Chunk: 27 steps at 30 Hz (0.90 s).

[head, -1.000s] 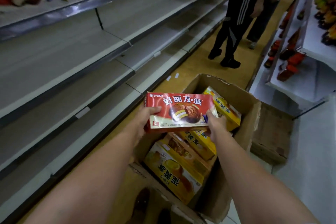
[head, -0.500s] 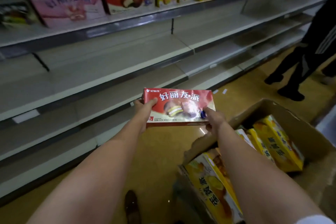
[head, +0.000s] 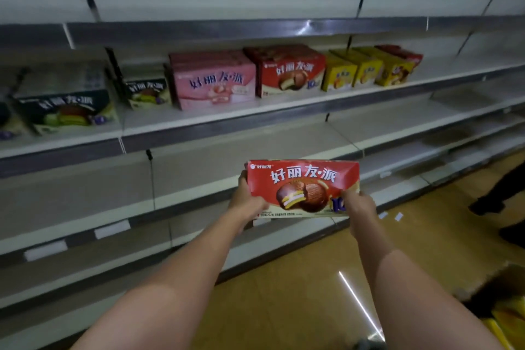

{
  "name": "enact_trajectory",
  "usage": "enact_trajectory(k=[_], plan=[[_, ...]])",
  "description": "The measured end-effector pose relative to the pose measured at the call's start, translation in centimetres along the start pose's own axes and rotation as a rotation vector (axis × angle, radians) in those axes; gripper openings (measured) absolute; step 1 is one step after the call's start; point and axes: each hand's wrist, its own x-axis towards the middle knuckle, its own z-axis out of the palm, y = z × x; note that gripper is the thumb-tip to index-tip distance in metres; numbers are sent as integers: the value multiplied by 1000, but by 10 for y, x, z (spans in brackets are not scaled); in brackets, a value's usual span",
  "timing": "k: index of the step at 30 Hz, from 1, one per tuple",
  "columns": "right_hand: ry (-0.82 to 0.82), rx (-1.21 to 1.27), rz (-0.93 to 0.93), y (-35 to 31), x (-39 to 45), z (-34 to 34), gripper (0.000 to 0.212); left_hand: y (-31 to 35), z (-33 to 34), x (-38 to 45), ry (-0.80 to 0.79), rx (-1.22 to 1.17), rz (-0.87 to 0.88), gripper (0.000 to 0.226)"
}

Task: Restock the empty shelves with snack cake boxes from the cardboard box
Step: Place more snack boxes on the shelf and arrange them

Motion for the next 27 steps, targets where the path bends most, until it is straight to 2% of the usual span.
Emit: enact_trajectory(k=[6, 10, 17, 20, 27], plan=[[-61, 136, -45, -45, 6, 29, 25, 29, -27, 29, 111, 11, 132, 95], [-115, 152, -74, -70, 18, 45, 29, 42, -38, 48, 166, 25, 181, 91], [-208, 180, -115, -116, 52, 65, 27, 78, -45, 77, 273, 84, 177, 67], [-228, 236, -176, -136, 68, 68, 32, 102, -41, 94, 329, 91, 223, 70], [-256, 343, -268, -164, 106, 73, 17, 122, -24, 136, 335, 65, 216, 81]])
